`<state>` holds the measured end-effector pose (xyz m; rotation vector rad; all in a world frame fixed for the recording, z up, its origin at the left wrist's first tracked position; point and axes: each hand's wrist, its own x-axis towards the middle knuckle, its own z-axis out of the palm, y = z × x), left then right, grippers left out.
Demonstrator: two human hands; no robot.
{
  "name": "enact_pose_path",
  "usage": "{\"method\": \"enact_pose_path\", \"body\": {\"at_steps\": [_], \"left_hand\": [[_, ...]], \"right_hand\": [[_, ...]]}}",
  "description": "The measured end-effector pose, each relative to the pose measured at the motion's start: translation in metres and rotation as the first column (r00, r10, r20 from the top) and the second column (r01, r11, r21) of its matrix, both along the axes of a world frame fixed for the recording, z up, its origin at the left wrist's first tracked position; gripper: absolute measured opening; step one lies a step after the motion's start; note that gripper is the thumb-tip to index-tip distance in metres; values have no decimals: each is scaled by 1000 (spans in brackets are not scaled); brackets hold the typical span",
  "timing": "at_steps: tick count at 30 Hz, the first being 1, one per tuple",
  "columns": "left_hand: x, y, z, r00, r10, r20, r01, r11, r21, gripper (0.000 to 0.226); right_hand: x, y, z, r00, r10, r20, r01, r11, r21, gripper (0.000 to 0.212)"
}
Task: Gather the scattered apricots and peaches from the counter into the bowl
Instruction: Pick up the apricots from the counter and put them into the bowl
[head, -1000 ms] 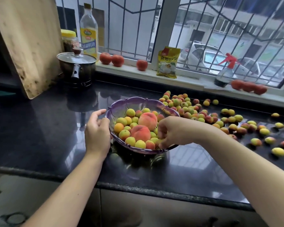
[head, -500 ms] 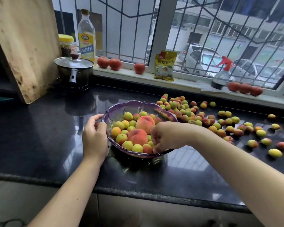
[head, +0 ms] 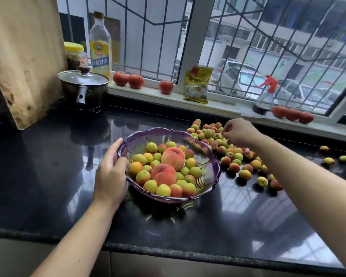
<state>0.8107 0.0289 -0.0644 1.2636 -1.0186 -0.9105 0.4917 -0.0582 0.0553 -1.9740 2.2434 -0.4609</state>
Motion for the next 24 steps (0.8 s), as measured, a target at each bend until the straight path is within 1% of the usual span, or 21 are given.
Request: {"method": "enact_pose_path", "body": {"at_steps": [4, 8, 11, 15, 17, 20, 22, 24], "left_hand": [[-1, 0, -2, 999, 45, -7, -46, 999, -13, 61], [0, -4, -8, 999, 52, -2, -52, 998, -25, 56], [0, -7, -11, 998, 61, -12, -62, 997, -44, 57], [1, -9, -13, 998, 62, -20, -63, 997, -52, 54], [1, -9, -14, 998, 60, -24, -61, 997, -52, 55], [2, -9, -14, 997, 67, -39, -69, 996, -48, 54], [2, -9, -14, 997, 59, -43, -61, 997, -43, 51], [2, -8, -12, 997, 58, -54, -60, 998, -37, 51]], "right_hand": [[-18, -25, -29, 997, -13, -77, 13, 1000, -5, 21], [-14, -62, -48, 998, -47, -49, 45, 998, -42, 26], [-9, -86, -59, 995, 10, -97, -13, 999, -32, 37], [-5, -98, -70, 988, 42, -152, -45, 999, -14, 32], [-2, -94, -67, 990, 40, -137, -46, 998, -39, 31], [3, -85, -49, 997, 74, -24, -76, 985, -156, 34], [9, -71, -27, 975, 149, 165, -120, 977, -176, 39], [19, -44, -4, 889, 251, 382, -217, 967, -131, 41]]}}
